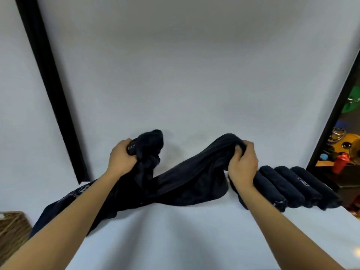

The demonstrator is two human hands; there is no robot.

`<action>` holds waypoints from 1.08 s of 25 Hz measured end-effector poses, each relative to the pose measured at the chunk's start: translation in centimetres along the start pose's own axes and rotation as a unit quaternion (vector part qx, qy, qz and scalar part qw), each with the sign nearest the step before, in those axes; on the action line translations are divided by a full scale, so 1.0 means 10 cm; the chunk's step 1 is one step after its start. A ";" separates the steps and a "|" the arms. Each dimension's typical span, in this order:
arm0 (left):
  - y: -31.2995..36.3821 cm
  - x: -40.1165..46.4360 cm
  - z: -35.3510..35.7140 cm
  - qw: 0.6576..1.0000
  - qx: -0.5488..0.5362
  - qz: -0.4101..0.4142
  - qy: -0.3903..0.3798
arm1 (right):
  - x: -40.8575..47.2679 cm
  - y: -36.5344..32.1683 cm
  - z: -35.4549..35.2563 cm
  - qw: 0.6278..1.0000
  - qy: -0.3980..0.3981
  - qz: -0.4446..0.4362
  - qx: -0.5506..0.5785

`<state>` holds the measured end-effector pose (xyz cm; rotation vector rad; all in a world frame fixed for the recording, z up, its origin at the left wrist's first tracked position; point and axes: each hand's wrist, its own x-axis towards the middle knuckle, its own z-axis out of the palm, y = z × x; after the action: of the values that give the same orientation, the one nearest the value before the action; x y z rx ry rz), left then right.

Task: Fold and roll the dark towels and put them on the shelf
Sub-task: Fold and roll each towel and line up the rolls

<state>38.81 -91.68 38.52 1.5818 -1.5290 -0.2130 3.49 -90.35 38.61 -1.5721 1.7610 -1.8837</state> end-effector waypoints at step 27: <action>1.31 0.24 0.35 0.993 -0.097 -0.030 -0.061 | 0.31 -0.36 0.02 0.973 -0.070 0.091 0.201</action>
<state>27.68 -93.20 46.51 1.4833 -1.5064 -0.4857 4.18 -91.42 43.19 -1.3092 1.3105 -1.8438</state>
